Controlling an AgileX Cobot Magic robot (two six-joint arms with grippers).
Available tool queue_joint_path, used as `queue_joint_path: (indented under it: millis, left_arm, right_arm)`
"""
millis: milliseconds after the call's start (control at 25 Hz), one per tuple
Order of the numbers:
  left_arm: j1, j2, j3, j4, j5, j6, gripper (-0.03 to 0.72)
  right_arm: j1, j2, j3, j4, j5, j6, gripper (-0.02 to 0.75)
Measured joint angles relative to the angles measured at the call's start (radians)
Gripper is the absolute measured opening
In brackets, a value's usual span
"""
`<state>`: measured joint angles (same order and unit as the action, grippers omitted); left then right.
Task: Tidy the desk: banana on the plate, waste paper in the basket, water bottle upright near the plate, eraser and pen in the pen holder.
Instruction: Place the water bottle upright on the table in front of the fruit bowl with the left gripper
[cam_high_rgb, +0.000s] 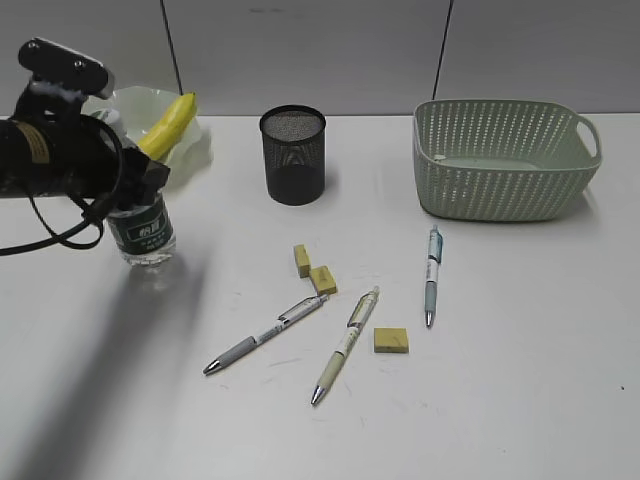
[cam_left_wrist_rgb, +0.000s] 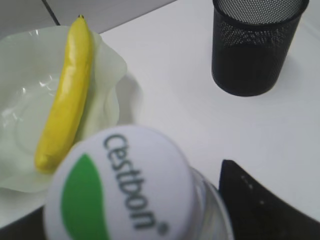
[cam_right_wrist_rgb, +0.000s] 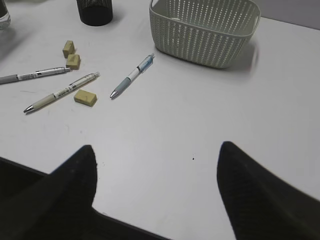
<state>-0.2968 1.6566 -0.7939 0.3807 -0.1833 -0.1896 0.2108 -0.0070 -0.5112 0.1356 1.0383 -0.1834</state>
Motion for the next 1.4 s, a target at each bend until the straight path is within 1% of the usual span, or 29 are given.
queue_joint_path:
  millis: [200, 400, 960, 1280, 1400]
  left_arm:
    - [0.000, 0.017, -0.054, 0.000, 0.025, 0.001, 0.481]
    - [0.000, 0.067, -0.054, 0.000, 0.049, 0.001, 0.481]
    - [0.000, 0.071, -0.054, -0.003, 0.046, 0.001, 0.481]
    - [0.000, 0.057, -0.054, -0.071, 0.087, 0.001, 0.530]
    - [0.000, 0.036, -0.054, -0.077, 0.096, 0.001, 0.571]
  right_arm:
    - [0.000, 0.000, 0.000, 0.000, 0.000, 0.000, 0.588]
    - [0.000, 0.000, 0.000, 0.000, 0.000, 0.000, 0.588]
    - [0.000, 0.000, 0.000, 0.000, 0.000, 0.000, 0.588]
    - [0.000, 0.000, 0.000, 0.000, 0.000, 0.000, 0.588]
    - [0.000, 0.000, 0.000, 0.000, 0.000, 0.000, 0.588]
